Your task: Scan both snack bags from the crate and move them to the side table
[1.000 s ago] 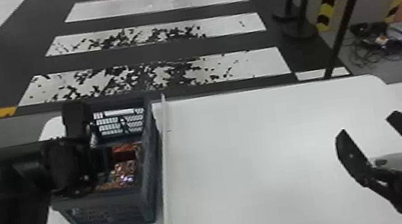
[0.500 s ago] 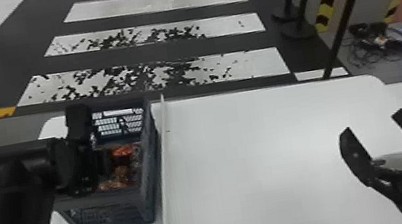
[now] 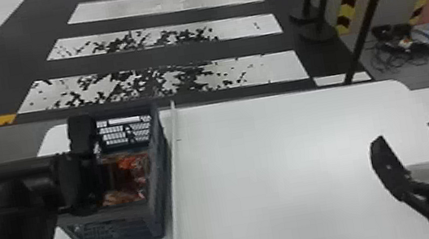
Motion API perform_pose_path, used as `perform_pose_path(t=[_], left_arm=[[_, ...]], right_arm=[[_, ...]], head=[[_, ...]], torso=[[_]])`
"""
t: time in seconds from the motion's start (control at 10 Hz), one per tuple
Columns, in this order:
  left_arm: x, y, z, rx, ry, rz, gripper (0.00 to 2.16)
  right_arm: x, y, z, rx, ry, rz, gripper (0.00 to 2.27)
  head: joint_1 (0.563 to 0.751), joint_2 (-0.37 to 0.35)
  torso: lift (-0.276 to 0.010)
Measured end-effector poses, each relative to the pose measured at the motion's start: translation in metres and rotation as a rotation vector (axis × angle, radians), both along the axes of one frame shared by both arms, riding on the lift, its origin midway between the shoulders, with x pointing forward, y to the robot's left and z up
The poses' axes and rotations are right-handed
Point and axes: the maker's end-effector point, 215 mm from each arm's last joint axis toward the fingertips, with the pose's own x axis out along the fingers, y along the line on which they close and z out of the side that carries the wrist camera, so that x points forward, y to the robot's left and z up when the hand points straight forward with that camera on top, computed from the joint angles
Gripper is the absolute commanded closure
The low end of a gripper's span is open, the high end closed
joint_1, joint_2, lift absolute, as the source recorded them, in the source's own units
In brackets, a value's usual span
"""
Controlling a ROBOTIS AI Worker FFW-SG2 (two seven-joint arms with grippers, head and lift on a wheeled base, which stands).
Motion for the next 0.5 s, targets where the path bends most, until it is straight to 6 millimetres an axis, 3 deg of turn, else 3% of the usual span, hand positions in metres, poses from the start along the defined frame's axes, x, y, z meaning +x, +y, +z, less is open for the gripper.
perform_pose_path(t=[0.2,0.5], left_arm=[[-0.004,0.005,0.015,0.025,-0.055,0.013,1.97],[-0.008,-0.005,0.051,0.034,-0.139,-0.005,1.97]], right_arm=[[-0.007,-0.003,0.006,0.0,-0.024,-0.008,0.02],[-0.014,-0.004,0.014,0.006,-0.049,-0.013,0.02]], head=[[0.695,-0.028],[0.695,-0.04]], torso=[[-0.095],[-0.095]])
